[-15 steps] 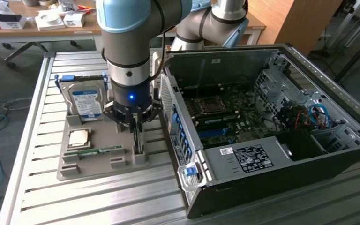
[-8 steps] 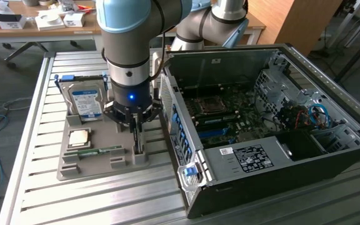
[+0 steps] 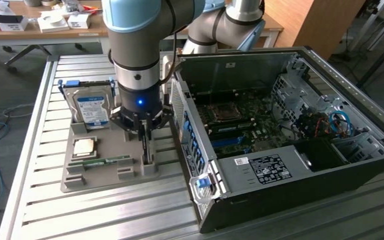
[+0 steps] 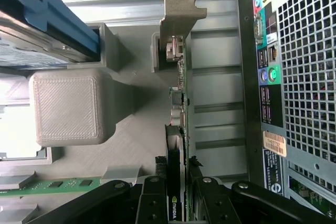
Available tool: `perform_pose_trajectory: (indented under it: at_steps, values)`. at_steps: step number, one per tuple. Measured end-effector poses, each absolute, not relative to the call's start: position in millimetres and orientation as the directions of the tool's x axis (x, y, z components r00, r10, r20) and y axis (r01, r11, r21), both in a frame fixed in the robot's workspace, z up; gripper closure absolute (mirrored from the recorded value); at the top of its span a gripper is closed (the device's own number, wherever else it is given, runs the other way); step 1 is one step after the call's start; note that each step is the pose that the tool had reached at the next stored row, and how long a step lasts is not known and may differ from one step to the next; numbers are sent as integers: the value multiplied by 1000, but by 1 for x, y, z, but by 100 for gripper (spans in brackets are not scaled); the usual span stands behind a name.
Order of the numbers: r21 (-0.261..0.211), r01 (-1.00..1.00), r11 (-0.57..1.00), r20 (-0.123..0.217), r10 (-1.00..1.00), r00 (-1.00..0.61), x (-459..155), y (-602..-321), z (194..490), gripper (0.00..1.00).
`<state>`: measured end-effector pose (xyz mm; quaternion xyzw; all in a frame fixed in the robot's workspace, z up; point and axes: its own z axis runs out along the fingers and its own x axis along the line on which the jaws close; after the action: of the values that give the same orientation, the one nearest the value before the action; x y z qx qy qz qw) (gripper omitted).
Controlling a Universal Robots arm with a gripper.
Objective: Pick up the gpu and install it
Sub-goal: 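Pick up the gpu and move the gpu toward the slot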
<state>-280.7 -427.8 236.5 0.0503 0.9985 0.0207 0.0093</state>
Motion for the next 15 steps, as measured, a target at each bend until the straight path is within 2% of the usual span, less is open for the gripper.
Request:
perform_pose_trajectory:
  at_steps: [15]
  values:
    - [42,100,994,-17,101,-995,-281,-428,269,73]
